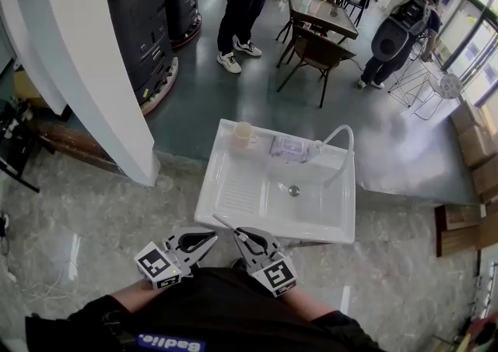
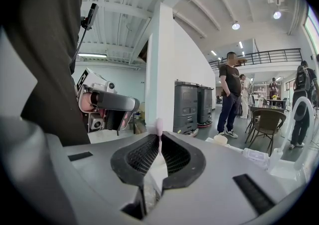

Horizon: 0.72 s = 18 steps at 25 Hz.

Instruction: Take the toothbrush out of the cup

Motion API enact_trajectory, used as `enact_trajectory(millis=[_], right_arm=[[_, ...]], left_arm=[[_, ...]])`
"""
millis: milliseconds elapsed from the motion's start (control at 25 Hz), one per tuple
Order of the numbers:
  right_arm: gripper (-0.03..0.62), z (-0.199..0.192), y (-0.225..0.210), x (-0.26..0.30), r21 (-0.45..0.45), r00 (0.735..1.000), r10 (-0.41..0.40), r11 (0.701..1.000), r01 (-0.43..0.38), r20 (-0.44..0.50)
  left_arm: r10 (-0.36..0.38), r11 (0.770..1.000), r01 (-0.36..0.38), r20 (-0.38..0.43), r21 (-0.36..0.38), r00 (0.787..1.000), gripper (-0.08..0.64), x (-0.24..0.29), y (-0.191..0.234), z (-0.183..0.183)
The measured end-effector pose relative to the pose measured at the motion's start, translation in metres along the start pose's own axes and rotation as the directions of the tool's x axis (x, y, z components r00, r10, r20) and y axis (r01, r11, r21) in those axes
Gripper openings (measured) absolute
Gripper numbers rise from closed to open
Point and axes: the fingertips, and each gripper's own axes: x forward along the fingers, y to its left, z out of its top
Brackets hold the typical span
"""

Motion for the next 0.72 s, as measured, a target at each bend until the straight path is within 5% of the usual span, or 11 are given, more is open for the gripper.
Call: enact_trajectory(millis=[720], right_arm=[[0.029,-0.005,0.007,-0.006,-0.029,1.0,0.016,0.999,-0.016,0.016]], left_arm=[[0.002,1.0,-0.002,0.003,0.011,1.0,0.009,-0.005,-0.011,0.004]])
